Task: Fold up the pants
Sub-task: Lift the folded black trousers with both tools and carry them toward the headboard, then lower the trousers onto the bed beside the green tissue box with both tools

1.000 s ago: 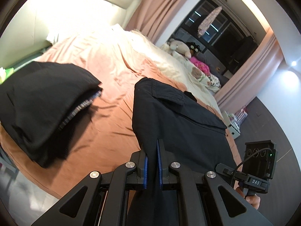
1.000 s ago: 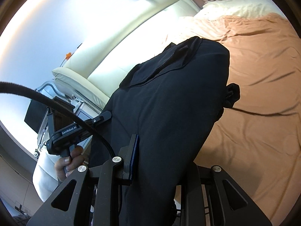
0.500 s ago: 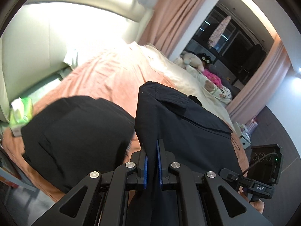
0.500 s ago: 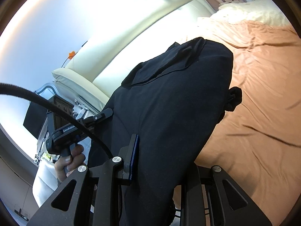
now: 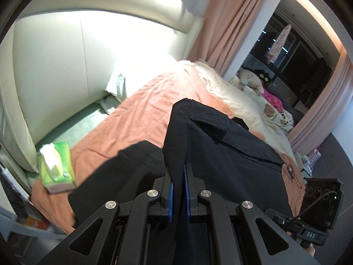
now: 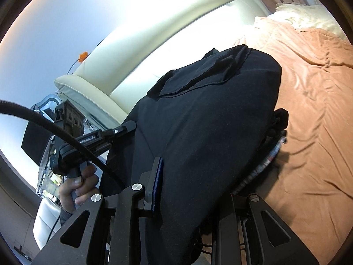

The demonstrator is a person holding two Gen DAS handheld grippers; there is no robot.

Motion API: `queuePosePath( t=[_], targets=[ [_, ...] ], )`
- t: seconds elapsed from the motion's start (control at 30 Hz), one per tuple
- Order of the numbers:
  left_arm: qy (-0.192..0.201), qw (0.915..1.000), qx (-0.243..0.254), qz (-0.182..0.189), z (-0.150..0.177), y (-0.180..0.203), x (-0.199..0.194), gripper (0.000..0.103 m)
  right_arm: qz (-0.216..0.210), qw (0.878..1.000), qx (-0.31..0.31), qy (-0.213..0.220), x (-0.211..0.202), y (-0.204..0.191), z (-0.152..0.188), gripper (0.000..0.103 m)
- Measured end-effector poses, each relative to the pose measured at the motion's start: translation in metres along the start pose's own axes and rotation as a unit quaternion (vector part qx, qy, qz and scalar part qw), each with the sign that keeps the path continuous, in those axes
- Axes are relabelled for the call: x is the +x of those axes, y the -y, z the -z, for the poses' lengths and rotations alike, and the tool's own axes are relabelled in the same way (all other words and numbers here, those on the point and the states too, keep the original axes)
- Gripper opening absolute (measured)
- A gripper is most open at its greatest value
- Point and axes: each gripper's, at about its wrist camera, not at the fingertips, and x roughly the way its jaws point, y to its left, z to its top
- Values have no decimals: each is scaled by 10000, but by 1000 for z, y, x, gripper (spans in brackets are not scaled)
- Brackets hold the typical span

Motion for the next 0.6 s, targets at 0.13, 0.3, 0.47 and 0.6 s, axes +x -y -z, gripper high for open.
queuePosePath(
  t=[0.13,0.3,0.47,0.6],
  targets=[
    [-76,9998,-99,-124,-13,-19,19,8,31,10000,-37,-66,6,2,10,21],
    [-190,9993,-143,-290,-22,-36,43,8,82,9999,7,-147,7,22,21,21],
    [-253,9987,-231,-381,-27,-51,66,8,70,9997,165,-175,3,47,36,22],
    [-284,9980,-254,-500,-29,-57,83,8,-104,9986,492,-148,-7,72,56,22]
  ],
)
